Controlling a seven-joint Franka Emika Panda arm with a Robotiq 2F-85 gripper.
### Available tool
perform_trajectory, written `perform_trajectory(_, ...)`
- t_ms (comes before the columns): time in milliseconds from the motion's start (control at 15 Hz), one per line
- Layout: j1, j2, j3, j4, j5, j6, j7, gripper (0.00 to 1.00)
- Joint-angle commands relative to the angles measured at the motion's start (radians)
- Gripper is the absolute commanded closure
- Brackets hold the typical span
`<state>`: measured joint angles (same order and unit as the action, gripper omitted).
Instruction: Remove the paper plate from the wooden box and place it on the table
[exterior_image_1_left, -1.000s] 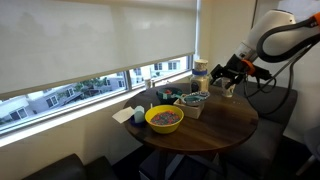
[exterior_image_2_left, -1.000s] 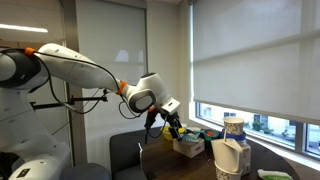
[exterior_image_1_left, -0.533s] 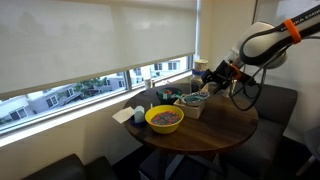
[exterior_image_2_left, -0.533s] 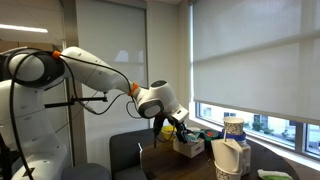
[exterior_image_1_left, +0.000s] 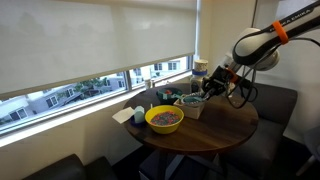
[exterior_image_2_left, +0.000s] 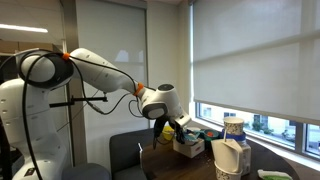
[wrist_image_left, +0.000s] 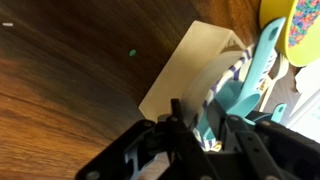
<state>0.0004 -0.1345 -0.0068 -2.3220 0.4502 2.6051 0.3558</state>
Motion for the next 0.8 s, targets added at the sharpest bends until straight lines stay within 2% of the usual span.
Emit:
perform_trajectory(0,-0.004,-0.017,-0.009,0.015,0.009,-0.060,0.007,0.97)
perform_trajectory(67,-0.005,-0.028,-0.010,0.010,0.007,-0.059,0.006,1.00)
perform_trajectory(467,0.001,-0.148,-0.004,-0.037,0.014,-0.016,0.004,0.99)
perform_trajectory(600,0.016,-0.200,-0.008,-0.060,0.030,-0.044,-0.030,0.99)
perform_trajectory(733,0.058,-0.262,-0.006,-0.094,0.042,-0.106,-0.111,0.99)
